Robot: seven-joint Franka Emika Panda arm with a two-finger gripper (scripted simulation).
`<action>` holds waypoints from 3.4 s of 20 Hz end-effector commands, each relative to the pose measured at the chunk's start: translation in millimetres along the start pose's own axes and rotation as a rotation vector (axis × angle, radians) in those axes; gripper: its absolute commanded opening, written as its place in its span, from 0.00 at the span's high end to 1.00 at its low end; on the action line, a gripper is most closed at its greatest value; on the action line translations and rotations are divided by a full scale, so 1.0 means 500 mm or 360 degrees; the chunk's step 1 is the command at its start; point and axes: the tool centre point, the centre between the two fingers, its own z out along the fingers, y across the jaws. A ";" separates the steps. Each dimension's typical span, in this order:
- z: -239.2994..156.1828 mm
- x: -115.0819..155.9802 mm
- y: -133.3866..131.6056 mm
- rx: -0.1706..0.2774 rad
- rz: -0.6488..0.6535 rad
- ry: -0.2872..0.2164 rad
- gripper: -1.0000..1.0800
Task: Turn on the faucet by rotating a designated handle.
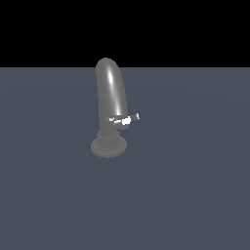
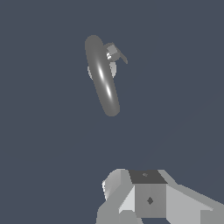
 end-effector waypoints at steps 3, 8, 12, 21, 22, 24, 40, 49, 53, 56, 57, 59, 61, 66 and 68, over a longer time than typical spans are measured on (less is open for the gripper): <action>0.000 0.001 0.000 0.0001 0.0002 -0.0003 1.00; 0.001 0.011 -0.004 0.0008 0.0025 -0.0033 1.00; 0.002 0.027 -0.011 0.0019 0.0062 -0.0081 1.00; 0.012 0.092 -0.032 0.0065 0.0210 -0.0271 1.00; 0.014 0.101 -0.034 0.0072 0.0232 -0.0298 1.00; 0.018 0.120 -0.039 0.0085 0.0275 -0.0354 1.00; 0.079 0.272 -0.060 0.0195 0.0636 -0.0818 1.00; 0.135 0.354 -0.058 0.0262 0.0852 -0.1097 1.00; 0.165 0.388 -0.054 0.0294 0.0952 -0.1226 1.00; 0.190 0.413 -0.050 0.0318 0.1029 -0.1326 1.00; 0.199 0.421 -0.049 0.0326 0.1055 -0.1359 1.00; 0.218 0.436 -0.045 0.0343 0.1109 -0.1428 1.00; 0.237 0.451 -0.042 0.0361 0.1163 -0.1499 1.00; 0.292 0.485 -0.030 0.0408 0.1308 -0.1685 1.00; 0.316 0.497 -0.025 0.0428 0.1368 -0.1763 1.00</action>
